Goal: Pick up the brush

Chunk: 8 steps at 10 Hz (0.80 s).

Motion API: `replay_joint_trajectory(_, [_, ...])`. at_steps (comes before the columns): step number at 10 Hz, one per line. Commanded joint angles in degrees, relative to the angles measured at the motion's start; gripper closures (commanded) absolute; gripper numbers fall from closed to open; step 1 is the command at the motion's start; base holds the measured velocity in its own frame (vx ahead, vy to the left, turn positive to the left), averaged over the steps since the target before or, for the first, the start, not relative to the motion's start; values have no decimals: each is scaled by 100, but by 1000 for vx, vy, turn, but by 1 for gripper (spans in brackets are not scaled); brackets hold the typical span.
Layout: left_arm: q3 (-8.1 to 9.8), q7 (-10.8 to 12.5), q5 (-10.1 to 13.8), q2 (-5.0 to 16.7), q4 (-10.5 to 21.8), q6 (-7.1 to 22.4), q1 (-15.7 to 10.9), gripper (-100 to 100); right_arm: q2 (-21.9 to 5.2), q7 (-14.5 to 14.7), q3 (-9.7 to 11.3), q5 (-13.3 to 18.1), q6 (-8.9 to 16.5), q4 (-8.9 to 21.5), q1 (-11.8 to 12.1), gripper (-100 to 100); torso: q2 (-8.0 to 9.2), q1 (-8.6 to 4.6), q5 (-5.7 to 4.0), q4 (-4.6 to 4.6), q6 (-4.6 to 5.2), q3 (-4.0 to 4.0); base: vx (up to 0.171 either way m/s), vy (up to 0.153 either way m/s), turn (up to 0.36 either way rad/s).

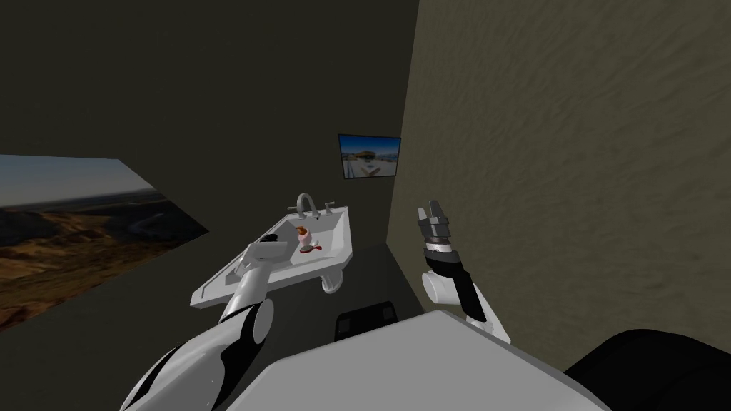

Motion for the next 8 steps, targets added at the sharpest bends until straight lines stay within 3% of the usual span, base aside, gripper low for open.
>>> replay_joint_trajectory(1, [40,8,-58,-9,201,169,-106,-100,0,0,0,0,0,0,0,0,0,0,0,0,0,0,36,-60,3])
replay_joint_trajectory(5, [251,39,-310,-63,911,752,-629,-100,0,0,0,0,0,0,0,0,4,-3,0,0,0,2,37,-81,7])
replay_joint_trajectory(6, [251,39,-310,-63,941,798,-629,-100,0,0,0,0,0,0,0,0,-3,-13,-3,-1,0,-1,58,-82,8])
replay_joint_trajectory(8, [368,65,-422,-134,1335,1129,-866,-100,0,0,0,0,0,0,0,0,-11,-4,-1,-3,0,-6,85,-83,-1])
